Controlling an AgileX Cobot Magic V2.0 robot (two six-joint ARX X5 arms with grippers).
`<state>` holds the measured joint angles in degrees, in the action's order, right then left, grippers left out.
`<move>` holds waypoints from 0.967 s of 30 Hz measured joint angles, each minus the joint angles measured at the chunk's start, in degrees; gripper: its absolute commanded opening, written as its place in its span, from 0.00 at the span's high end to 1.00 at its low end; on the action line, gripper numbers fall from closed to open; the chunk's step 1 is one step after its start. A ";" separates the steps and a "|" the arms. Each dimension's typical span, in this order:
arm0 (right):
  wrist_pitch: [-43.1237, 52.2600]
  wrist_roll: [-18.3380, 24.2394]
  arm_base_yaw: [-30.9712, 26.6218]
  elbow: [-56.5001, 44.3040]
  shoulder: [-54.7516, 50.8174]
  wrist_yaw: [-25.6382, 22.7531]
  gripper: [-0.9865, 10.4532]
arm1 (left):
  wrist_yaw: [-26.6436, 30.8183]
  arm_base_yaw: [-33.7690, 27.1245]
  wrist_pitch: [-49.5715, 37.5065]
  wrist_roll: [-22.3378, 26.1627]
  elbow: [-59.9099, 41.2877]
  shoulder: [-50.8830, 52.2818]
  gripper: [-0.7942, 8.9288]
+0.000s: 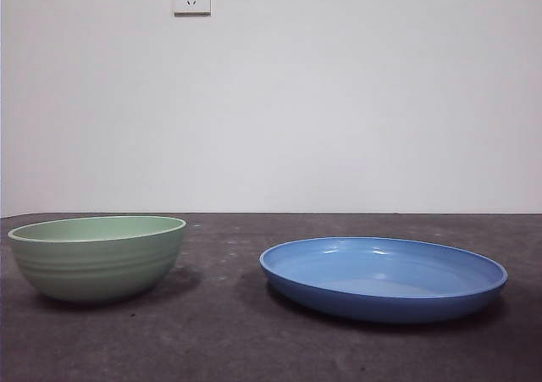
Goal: Place the green bowl on the blue plate
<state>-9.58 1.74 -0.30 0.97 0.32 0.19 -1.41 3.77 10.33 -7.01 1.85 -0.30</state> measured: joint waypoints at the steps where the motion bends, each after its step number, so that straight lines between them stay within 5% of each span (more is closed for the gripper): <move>1: 0.00 -0.02 0.00 0.00 0.00 0.02 0.90 | 0.00 0.00 0.00 -0.11 0.00 0.00 0.90; 4: 0.00 -1.31 0.00 0.00 0.00 1.14 0.90 | 0.00 0.00 0.00 -1.77 0.00 0.00 0.90; 14: -0.94 -15.43 0.02 1.18 0.09 4.15 0.90 | -0.42 0.28 1.77 -8.15 1.49 -0.20 0.90; 22: -5.46 -23.17 0.02 17.29 7.41 5.35 0.90 | -0.39 0.39 1.40 -12.07 15.63 -9.33 0.90; 29: -11.30 -24.44 0.02 33.51 19.54 15.69 0.90 | -7.21 0.59 7.96 -12.37 33.40 -24.17 0.90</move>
<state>-20.88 -22.70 -0.27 34.48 19.86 15.88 -8.62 4.36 18.28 -19.38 35.24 -24.47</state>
